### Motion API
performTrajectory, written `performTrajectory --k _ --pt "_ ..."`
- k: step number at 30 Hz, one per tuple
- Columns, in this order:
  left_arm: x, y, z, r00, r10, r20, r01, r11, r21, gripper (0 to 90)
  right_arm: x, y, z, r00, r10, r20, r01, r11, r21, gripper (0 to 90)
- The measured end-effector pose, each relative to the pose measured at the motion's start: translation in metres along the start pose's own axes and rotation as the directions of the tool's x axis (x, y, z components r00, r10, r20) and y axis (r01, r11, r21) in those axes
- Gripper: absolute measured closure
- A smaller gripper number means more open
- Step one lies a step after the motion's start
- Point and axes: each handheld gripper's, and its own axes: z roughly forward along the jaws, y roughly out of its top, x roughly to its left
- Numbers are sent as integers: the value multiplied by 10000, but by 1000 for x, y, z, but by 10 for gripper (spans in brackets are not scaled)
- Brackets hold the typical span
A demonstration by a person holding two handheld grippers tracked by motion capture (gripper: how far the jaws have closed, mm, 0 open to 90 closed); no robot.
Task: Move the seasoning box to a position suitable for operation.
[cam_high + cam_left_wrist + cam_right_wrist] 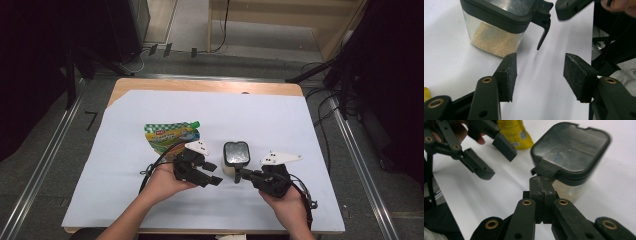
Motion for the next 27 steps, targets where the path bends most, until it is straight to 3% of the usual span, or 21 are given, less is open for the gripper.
performTrajectory --k 9,16,27 --pt "3 0 -2 9998 -204 -44 204 9998 15 426 13 -1 24 9979 -238 -602 253 9994 251 900" --pt "2 -1 -1 10000 -88 -29 88 10000 -5 422 16 -1 37 9985 -540 -102 545 9970 556 900" --pt "2 -1 0 10000 -73 -13 73 10000 43 425 13 -5 34 9990 -450 -85 454 9970 625 900"
